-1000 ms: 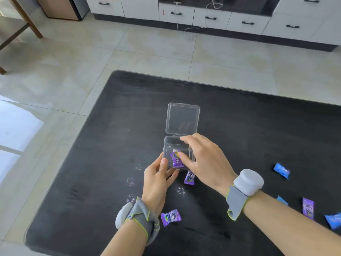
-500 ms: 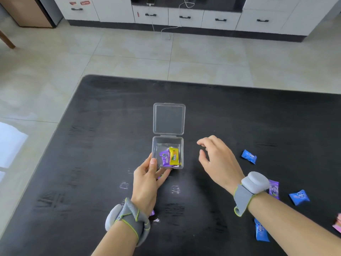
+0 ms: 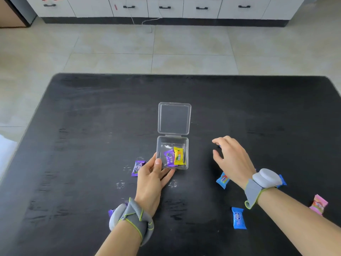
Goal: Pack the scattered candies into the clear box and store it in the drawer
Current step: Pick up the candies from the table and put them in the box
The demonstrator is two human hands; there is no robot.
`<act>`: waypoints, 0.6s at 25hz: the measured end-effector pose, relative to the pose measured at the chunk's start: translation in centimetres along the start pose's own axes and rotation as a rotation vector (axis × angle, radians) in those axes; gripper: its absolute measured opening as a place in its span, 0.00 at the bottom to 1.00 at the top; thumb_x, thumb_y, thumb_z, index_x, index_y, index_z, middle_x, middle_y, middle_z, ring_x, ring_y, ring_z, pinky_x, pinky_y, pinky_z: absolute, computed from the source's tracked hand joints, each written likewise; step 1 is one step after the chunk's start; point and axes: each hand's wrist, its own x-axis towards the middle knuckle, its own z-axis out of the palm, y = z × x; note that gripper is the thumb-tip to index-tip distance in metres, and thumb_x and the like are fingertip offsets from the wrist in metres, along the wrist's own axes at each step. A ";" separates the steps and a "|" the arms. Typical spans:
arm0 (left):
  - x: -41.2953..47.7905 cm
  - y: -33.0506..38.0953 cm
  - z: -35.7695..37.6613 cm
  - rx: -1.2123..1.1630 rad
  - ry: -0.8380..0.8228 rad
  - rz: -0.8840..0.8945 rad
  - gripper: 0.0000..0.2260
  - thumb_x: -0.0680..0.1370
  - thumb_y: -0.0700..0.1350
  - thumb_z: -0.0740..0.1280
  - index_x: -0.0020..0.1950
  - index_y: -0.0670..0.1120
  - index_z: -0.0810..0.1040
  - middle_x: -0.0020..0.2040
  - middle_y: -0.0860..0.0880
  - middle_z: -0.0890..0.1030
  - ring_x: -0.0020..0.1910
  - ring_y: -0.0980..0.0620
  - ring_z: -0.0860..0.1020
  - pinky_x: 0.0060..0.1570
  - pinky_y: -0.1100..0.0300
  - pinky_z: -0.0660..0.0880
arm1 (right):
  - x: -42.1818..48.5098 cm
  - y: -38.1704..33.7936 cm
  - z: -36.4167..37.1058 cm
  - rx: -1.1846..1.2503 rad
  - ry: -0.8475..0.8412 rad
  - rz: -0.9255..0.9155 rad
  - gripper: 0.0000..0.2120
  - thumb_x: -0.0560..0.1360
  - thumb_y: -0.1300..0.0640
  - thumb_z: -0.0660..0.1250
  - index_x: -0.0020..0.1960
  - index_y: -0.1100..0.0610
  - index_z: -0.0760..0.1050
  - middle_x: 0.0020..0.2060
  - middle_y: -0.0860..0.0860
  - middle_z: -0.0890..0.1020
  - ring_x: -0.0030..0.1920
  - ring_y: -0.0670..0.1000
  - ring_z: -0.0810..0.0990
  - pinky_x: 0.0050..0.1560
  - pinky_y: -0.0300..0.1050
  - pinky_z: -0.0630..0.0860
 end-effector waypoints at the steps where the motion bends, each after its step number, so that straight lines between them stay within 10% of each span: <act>1: 0.0 -0.3 0.5 0.004 -0.009 -0.003 0.15 0.86 0.41 0.56 0.70 0.42 0.75 0.50 0.49 0.88 0.57 0.44 0.85 0.54 0.57 0.83 | 0.0 0.6 0.0 -0.006 0.007 -0.001 0.14 0.78 0.57 0.65 0.63 0.56 0.75 0.53 0.49 0.78 0.54 0.53 0.76 0.46 0.55 0.79; 9: 0.7 -3.4 4.1 0.043 -0.034 -0.021 0.15 0.86 0.41 0.57 0.70 0.42 0.76 0.49 0.50 0.88 0.57 0.43 0.85 0.53 0.58 0.83 | 0.8 5.5 1.7 -0.093 -0.043 0.040 0.21 0.79 0.61 0.65 0.72 0.57 0.71 0.71 0.56 0.73 0.71 0.59 0.69 0.65 0.55 0.71; 15: 1.2 -4.3 4.1 0.076 -0.067 0.021 0.14 0.85 0.43 0.59 0.68 0.43 0.78 0.49 0.50 0.89 0.54 0.48 0.86 0.51 0.62 0.82 | 1.5 5.7 3.0 -0.111 -0.013 0.023 0.16 0.80 0.62 0.62 0.67 0.57 0.74 0.58 0.54 0.77 0.57 0.57 0.73 0.55 0.52 0.75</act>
